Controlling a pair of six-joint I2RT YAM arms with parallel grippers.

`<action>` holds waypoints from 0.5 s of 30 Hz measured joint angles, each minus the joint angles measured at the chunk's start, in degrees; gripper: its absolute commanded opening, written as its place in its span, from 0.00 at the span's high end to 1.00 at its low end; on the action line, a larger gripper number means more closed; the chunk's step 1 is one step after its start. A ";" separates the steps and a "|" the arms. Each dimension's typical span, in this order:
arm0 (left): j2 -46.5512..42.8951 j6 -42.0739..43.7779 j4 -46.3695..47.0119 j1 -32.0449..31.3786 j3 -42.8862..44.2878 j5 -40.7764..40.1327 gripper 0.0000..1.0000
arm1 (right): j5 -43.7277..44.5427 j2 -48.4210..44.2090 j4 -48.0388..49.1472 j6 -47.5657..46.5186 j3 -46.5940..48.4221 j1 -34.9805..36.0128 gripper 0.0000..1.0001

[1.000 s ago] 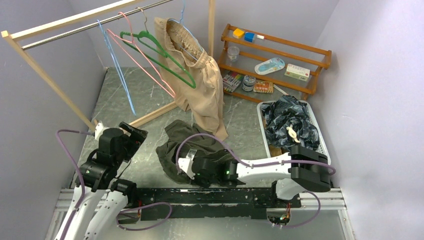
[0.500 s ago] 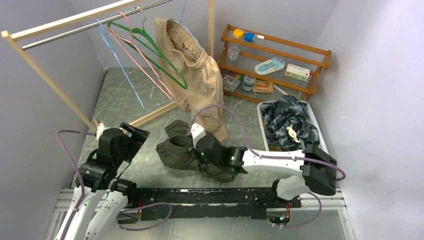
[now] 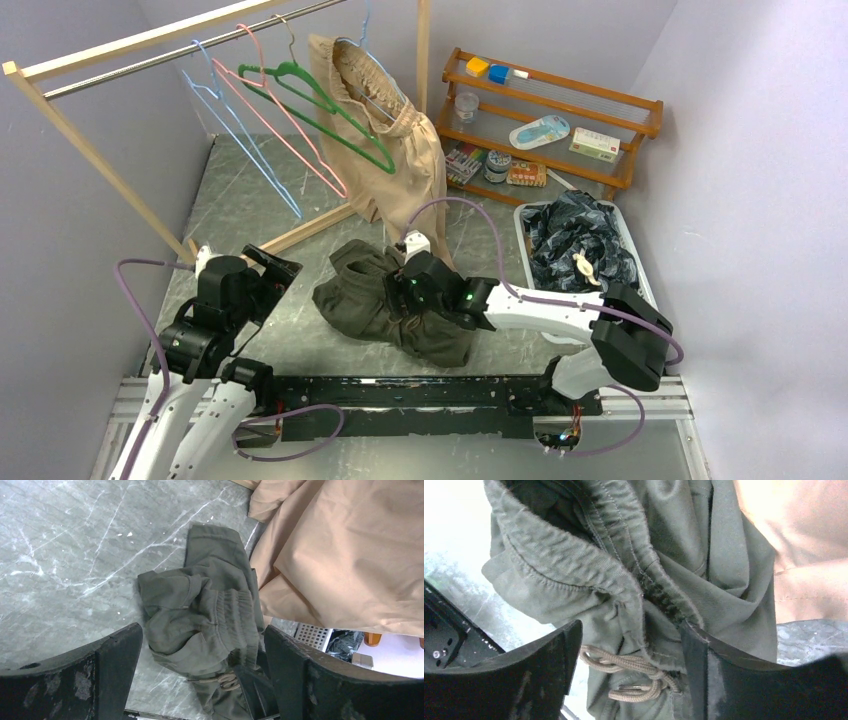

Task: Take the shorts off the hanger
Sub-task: Pick up the shorts at the center of the board.

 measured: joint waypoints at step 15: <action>1.66 0.02 1.33 0.00 -0.26 1.70 0.06 | -0.39 -1.66 -1.01 -14.93 0.96 3.63 0.00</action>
